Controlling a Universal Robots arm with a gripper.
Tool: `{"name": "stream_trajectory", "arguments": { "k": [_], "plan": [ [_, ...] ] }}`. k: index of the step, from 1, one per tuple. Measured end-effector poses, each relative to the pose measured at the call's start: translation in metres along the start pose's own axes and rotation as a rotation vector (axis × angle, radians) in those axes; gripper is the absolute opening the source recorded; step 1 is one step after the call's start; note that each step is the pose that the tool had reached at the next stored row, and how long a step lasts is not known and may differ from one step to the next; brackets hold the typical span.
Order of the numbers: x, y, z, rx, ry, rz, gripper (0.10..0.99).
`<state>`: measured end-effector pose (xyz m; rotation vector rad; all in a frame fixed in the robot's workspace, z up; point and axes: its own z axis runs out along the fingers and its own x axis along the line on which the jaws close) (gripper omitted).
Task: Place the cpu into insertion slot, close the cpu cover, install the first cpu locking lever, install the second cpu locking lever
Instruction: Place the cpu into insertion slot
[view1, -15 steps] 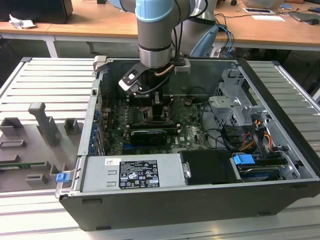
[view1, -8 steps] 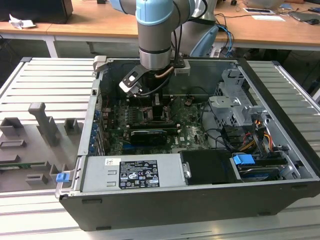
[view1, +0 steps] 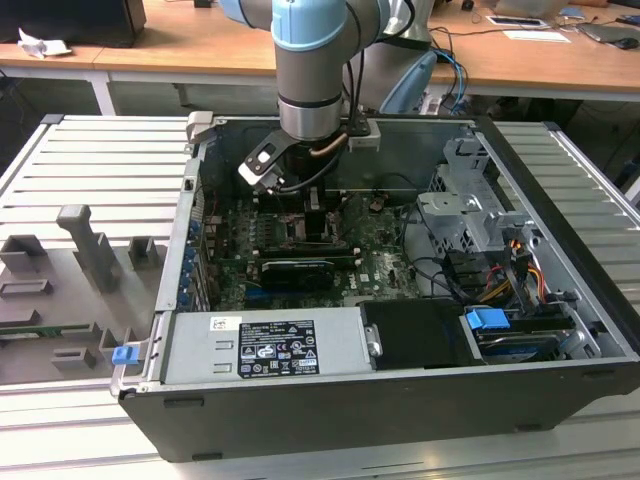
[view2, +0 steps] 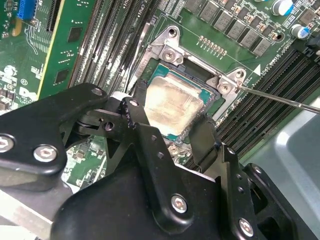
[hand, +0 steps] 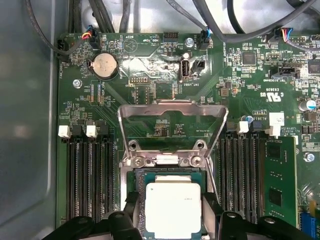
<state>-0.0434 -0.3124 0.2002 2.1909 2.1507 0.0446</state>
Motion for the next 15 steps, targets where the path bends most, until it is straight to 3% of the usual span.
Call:
{"name": "stream_trajectory", "arguments": {
  "k": [6,15],
  "plan": [
    [0.0026,-0.0002,0.0012,0.0,0.0067,0.001,0.612],
    [0.0027,0.0002,-0.0008,0.0,0.0055,0.001,0.612]
  ]
}}
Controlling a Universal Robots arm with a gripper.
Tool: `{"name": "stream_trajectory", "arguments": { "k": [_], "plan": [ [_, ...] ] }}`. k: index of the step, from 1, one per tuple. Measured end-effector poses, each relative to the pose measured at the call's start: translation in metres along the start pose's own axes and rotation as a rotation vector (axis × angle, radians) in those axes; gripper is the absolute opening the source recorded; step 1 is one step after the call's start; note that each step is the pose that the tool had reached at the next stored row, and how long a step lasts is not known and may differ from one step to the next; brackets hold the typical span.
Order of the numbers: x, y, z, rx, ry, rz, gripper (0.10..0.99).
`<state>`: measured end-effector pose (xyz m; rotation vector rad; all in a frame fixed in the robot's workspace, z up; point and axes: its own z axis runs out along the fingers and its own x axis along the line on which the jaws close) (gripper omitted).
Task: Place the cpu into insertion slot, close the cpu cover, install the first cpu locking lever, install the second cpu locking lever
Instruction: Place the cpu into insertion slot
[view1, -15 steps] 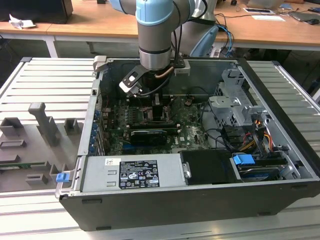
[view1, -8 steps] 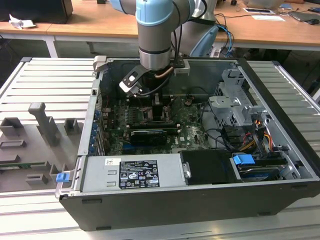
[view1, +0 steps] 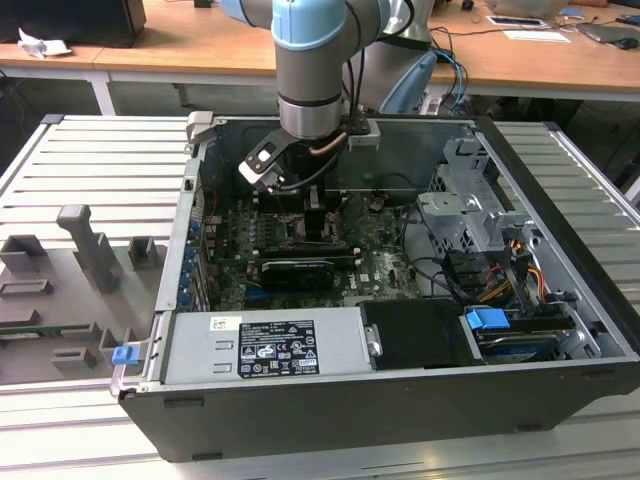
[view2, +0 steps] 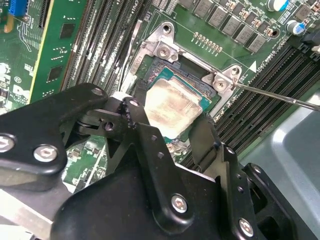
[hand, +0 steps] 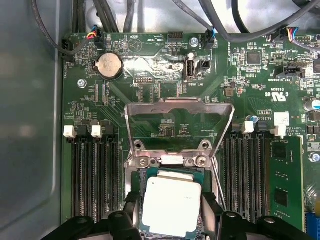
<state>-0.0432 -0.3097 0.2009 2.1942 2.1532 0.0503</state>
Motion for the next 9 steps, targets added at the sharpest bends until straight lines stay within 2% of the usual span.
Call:
{"name": "stream_trajectory", "arguments": {
  "k": [1,2,9],
  "plan": [
    [-0.0001,0.0,-0.0004,0.0,0.0005,0.0,0.596],
    [0.0,0.0002,-0.0014,0.0,0.0012,0.0,0.537],
    [-0.002,0.0002,-0.0028,-0.001,0.0024,-0.021,0.533]
  ]
}}
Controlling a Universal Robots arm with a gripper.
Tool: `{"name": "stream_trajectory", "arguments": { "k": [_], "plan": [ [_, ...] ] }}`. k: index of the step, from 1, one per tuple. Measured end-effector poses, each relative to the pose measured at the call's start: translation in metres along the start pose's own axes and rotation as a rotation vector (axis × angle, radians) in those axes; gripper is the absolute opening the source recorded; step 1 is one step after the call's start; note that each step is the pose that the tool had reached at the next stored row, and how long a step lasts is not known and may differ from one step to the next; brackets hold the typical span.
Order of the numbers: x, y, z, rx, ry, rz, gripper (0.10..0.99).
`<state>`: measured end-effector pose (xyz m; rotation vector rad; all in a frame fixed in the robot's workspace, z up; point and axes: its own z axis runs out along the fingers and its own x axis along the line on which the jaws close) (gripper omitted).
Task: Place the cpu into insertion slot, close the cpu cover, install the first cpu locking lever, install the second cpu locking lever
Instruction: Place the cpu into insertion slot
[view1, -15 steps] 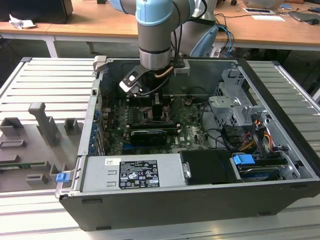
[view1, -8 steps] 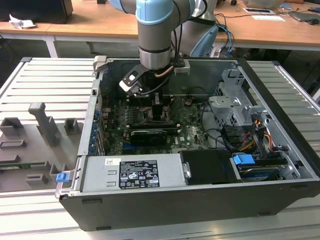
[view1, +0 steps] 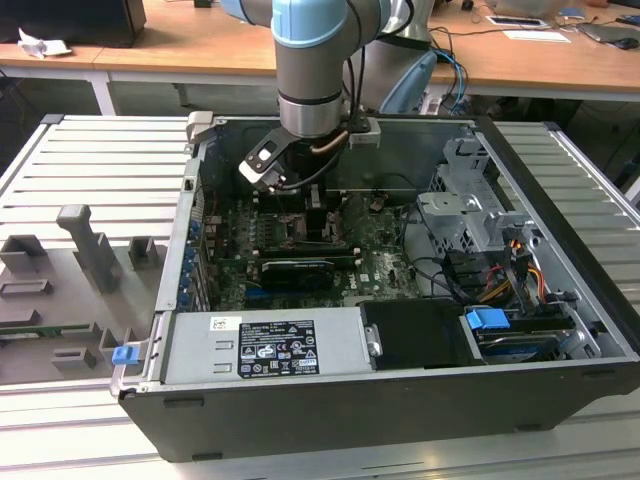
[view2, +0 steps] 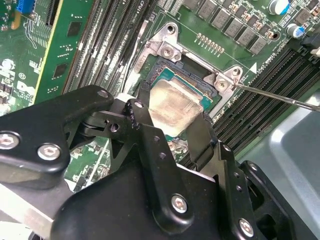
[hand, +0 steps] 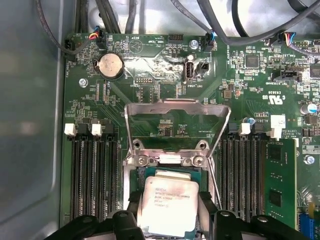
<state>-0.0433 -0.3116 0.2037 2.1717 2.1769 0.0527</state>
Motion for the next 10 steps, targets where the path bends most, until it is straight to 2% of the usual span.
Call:
{"name": "stream_trajectory", "arguments": {
  "k": [1,2,3,4,10],
  "plan": [
    [-0.0007,0.0,0.0,0.0,-0.0001,0.0,0.533],
    [-0.0036,-0.0017,-0.0002,-0.001,0.0015,-0.023,0.533],
    [-0.0038,-0.0018,-0.0002,-0.002,0.0043,-0.061,0.533],
    [-0.0038,-0.0021,-0.0001,-0.002,0.0053,-0.075,0.533],
    [-0.0037,-0.0024,0.001,-0.002,0.0055,-0.077,0.533]
  ]
}}
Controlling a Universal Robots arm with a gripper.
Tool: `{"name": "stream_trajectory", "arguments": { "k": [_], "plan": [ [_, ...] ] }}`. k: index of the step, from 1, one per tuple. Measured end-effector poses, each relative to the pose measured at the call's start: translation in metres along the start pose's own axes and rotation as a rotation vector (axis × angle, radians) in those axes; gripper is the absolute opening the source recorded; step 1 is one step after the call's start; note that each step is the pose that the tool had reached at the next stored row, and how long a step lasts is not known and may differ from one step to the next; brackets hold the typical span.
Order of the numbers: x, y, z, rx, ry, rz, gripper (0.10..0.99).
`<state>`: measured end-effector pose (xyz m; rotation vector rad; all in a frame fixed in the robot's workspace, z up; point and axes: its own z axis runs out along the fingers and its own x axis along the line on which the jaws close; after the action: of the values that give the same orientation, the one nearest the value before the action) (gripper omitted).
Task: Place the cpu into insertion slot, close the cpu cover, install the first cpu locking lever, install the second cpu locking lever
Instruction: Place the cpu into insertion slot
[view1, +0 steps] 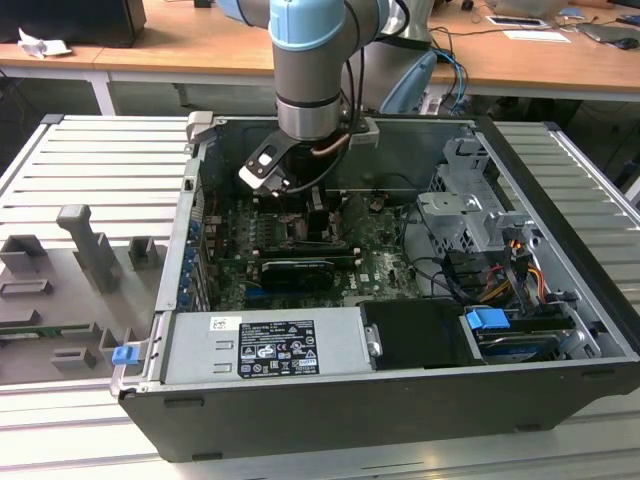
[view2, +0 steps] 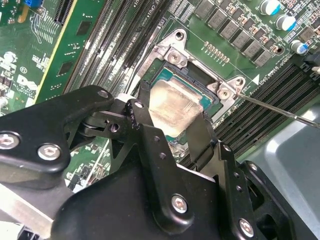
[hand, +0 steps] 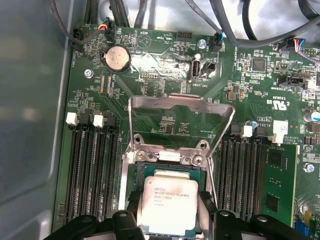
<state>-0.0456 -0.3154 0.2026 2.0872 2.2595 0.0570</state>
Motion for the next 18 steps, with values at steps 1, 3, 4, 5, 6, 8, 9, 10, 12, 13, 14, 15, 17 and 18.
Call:
{"name": "stream_trajectory", "arguments": {
  "k": [1,3,4,5,6,8,9,10,12,13,14,15,17,18],
  "plan": [
    [0.0,0.0,0.0002,0.0,0.0002,0.0,0.533],
    [0.0001,0.0,0.0004,0.0,0.0006,-0.005,0.533],
    [0.0001,0.0,0.0004,0.0,0.0007,-0.006,0.533],
    [0.0001,0.0,0.0004,0.0,0.0008,-0.007,0.549],
    [0.0001,0.0,0.0005,0.0,0.0008,-0.007,0.612],
    [0.0001,0.0,0.0005,0.0,0.0008,-0.007,0.612],
    [0.0001,0.0,0.0005,0.0,0.0008,-0.007,0.612],
    [0.0001,0.0005,0.0006,0.0,0.0009,-0.005,0.612],
    [-0.0001,0.0034,0.0011,0.0,-0.0001,0.007,0.612],
    [-0.0002,0.0044,0.0015,0.001,-0.0013,0.021,0.612],
    [-0.0001,0.0044,0.0016,0.001,-0.0017,0.025,0.612],
    [0.0,0.0044,0.0018,0.001,-0.0016,0.025,0.612],
    [0.0007,0.0044,0.0024,0.0,-0.0015,0.025,0.612],
    [0.0011,0.0044,0.0027,0.0,-0.0014,0.025,0.612]
  ]
}}
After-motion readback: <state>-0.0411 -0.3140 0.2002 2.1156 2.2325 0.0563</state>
